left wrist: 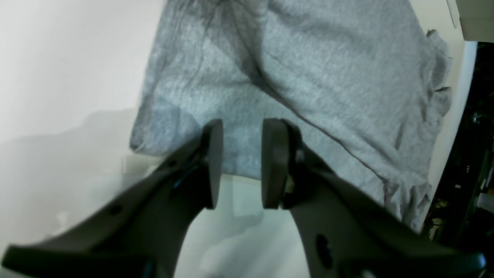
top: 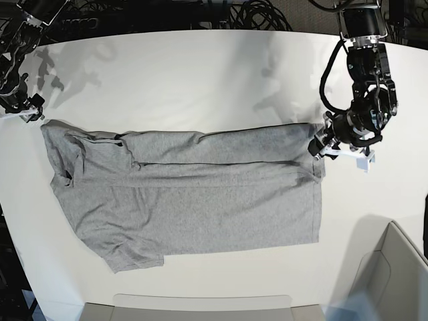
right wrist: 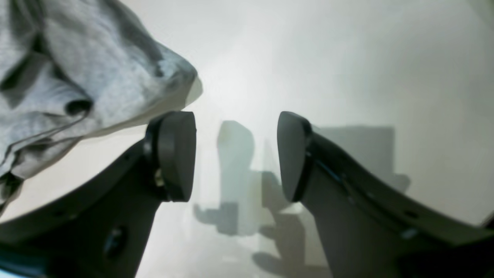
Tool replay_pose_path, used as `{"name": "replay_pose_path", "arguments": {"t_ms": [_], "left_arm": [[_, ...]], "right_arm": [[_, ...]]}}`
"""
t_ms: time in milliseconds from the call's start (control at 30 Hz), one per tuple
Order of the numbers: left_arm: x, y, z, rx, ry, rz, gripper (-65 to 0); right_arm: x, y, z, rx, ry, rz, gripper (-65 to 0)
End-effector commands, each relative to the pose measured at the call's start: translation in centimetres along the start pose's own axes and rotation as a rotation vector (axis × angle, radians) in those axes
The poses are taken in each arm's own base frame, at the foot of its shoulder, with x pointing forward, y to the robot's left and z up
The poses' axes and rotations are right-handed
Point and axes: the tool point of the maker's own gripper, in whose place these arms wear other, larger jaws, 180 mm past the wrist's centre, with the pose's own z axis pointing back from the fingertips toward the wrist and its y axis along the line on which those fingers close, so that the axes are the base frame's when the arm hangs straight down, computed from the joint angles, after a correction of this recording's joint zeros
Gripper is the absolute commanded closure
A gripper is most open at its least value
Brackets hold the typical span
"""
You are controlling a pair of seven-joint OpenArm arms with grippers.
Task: Fold the T-shirt properly
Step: 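Release the folded edge and raise both grippers away from the shirt, then lower both grippers and grasp the folded edge of the shirt again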
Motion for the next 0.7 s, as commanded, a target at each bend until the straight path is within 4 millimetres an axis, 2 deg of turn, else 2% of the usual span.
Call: {"name": "replay_pose_path", "arguments": {"t_ms": [0, 67, 267, 400, 533, 667], "left_arm": [[1.2, -1.2, 0.7, -0.029, -0.035, -0.016, -18.5], [1.0, -1.5, 1.0, -0.038, -0.039, -0.023, -18.5], [0.1, -0.9, 1.1, -0.027, -0.028, -0.023, -18.5], [-0.5, -0.2, 1.1, -0.013, -0.017, -0.019, -18.5], [0.1, 0.2, 1.1, -0.004, -0.064, -0.015, -18.5], [0.2, 1.0, 1.1, 0.007, -0.105, -0.012, -18.9]], "right_arm": [[2.2, 0.7, 0.5, 0.032, -0.057, 0.012, -33.4], [2.5, 1.3, 0.2, 0.056, -0.063, -0.001, -33.4], [3.1, 3.1, -1.7, 0.087, -0.068, 0.034, -33.4], [3.4, 3.1, -2.2, 0.089, -0.074, 0.023, -33.4], [3.8, 3.5, -2.4, 0.096, -0.077, 0.016, -33.4], [3.8, 2.6, -3.3, 0.083, -0.048, -0.013, -33.4]]}}
